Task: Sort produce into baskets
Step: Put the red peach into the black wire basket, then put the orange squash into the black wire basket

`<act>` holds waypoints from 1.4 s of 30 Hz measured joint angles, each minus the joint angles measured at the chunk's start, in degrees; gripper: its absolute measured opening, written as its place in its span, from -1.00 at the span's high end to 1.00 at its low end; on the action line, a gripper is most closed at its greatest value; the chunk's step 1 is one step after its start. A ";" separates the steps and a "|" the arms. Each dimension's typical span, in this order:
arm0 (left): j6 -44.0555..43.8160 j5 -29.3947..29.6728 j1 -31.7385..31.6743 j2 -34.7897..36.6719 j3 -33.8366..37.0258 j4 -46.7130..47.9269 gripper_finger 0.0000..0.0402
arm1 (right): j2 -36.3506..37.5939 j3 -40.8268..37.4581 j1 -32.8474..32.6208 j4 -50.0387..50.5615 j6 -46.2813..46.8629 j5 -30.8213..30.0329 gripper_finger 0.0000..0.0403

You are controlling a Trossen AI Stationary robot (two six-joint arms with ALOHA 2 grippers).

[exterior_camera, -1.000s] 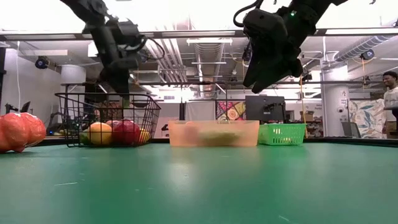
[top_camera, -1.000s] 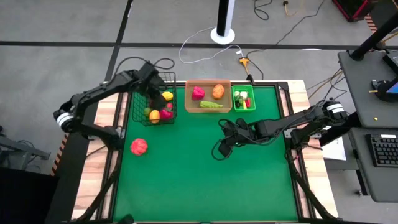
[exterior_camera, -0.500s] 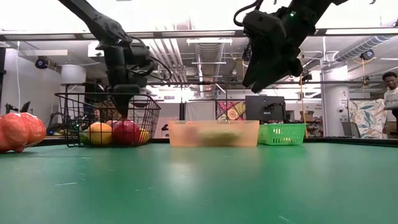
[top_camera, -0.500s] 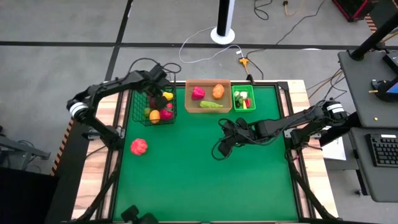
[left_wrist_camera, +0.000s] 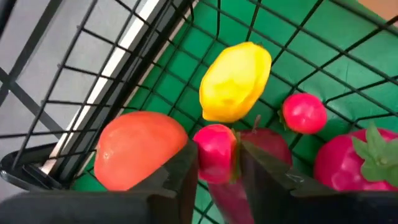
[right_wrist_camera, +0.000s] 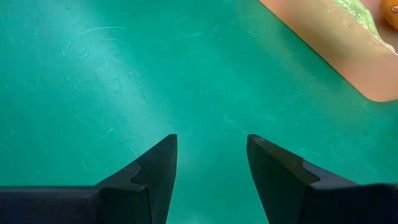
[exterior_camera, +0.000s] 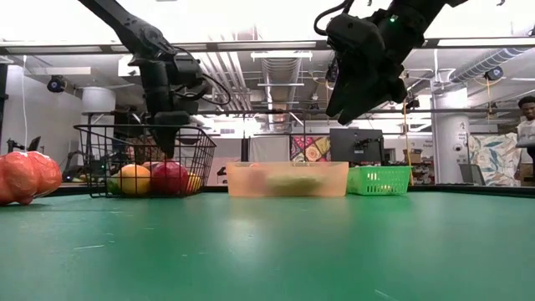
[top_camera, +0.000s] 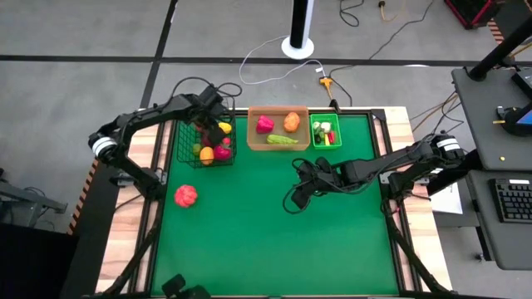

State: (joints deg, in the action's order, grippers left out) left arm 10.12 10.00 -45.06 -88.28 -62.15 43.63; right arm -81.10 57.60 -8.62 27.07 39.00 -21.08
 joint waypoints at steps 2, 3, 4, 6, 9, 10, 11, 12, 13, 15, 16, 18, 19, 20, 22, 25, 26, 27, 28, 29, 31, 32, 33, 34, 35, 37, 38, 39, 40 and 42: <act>-0.10 0.00 0.02 0.04 0.00 0.89 0.44 | 0.00 0.00 0.00 0.00 0.00 0.00 0.08; -0.15 0.00 0.07 0.10 0.03 1.42 0.40 | 0.00 0.00 0.00 0.00 0.00 0.00 0.08; -0.40 0.00 0.21 0.18 0.04 1.64 0.36 | 0.00 0.00 0.00 0.00 0.00 0.00 0.08; -0.78 0.00 0.51 0.56 0.04 1.72 0.29 | 0.00 0.00 0.00 0.00 -0.01 0.00 0.08; -1.53 -0.02 1.42 1.50 0.04 1.84 0.23 | 0.00 -0.02 0.00 0.00 0.00 0.00 0.08; -1.85 -0.04 1.82 1.98 0.04 2.04 0.21 | 0.00 -0.02 0.00 0.00 0.00 0.00 0.08; -2.38 -0.02 2.31 2.54 0.04 2.43 0.20 | 0.00 -0.01 0.00 0.00 0.00 0.00 0.08; -3.16 -0.02 2.91 3.28 0.04 3.03 0.19 | 0.00 0.00 0.00 0.00 0.00 0.00 0.08; -4.17 -0.02 3.65 4.24 0.04 3.73 0.19 | 0.00 -0.02 0.00 0.00 0.00 0.00 0.08; -7.10 -0.04 5.53 6.52 0.04 5.63 0.19 | 0.00 -0.02 0.00 0.00 0.00 0.00 0.08; -8.75 -0.03 6.82 7.86 0.04 6.75 0.18 | 0.00 -0.02 0.00 0.00 0.00 0.00 0.08; -12.49 -0.02 9.95 10.77 0.04 9.41 0.18 | 0.00 -0.02 0.00 0.00 0.00 0.00 0.08; -14.36 -0.04 11.98 12.27 0.04 10.49 0.18 | 0.00 -0.02 0.00 0.00 0.00 0.00 0.08; -16.10 -0.07 14.16 13.77 0.04 11.54 0.18 | 0.00 -0.02 0.00 0.00 0.00 0.00 0.08; -19.70 0.07 19.03 16.49 0.04 13.00 0.18 | 0.00 -0.02 0.00 0.00 0.00 0.00 0.08; -27.15 1.91 27.66 19.38 0.04 12.88 0.18 | 0.00 -0.02 0.00 -0.12 0.00 0.00 0.08; -29.62 2.79 30.76 19.95 0.04 13.26 0.18 | 0.00 -0.02 0.00 -0.25 0.00 0.00 0.08; -31.82 3.18 33.93 20.42 0.04 13.80 0.18 | 0.00 -0.02 0.00 -0.31 0.00 0.00 0.08; -34.04 3.47 37.15 20.78 0.04 14.68 0.18 | 0.00 -0.02 0.00 -0.35 0.00 0.00 0.08; -36.37 3.54 40.19 21.00 0.04 15.55 0.18 | 0.00 -0.02 0.00 -0.41 0.00 0.00 0.08; -41.73 3.60 46.37 21.14 0.04 17.04 0.18 | 0.00 -0.02 0.00 -0.39 0.00 0.00 0.08; -44.55 3.88 49.20 21.14 0.04 17.82 0.18 | 0.00 -0.02 0.00 -0.39 0.01 0.00 0.08; -47.36 4.18 51.85 21.14 0.04 18.46 0.18 | 0.00 -0.02 0.00 -0.40 0.00 0.00 0.08; -50.19 4.37 54.55 21.08 0.04 18.99 0.18 | 0.00 -0.02 0.00 -0.42 0.00 0.00 0.08; -53.07 4.46 56.90 20.98 0.04 19.59 0.18 | 0.00 -0.02 0.00 -0.42 0.00 0.00 0.08; -59.32 4.44 61.57 20.50 0.04 20.81 0.18 | 0.00 -0.02 0.00 -0.42 0.01 0.00 0.08; -62.12 4.44 63.75 20.24 0.04 21.04 0.18 | 0.00 -0.02 0.00 -0.46 0.02 0.00 0.08; -64.46 4.44 65.74 19.94 0.04 21.19 0.18 | 0.00 -0.02 0.00 -0.48 0.02 0.01 0.08; -66.46 4.43 67.62 19.56 0.04 21.52 0.18 | 0.00 -0.02 0.00 -0.51 0.02 0.00 0.08; -70.58 4.30 71.13 18.76 0.04 22.47 0.18 | 0.00 -0.02 0.00 -0.71 0.02 0.00 0.08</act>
State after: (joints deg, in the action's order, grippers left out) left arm -60.47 14.30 26.08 -69.52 -62.11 66.10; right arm -81.10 57.58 -8.62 26.36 39.03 -21.08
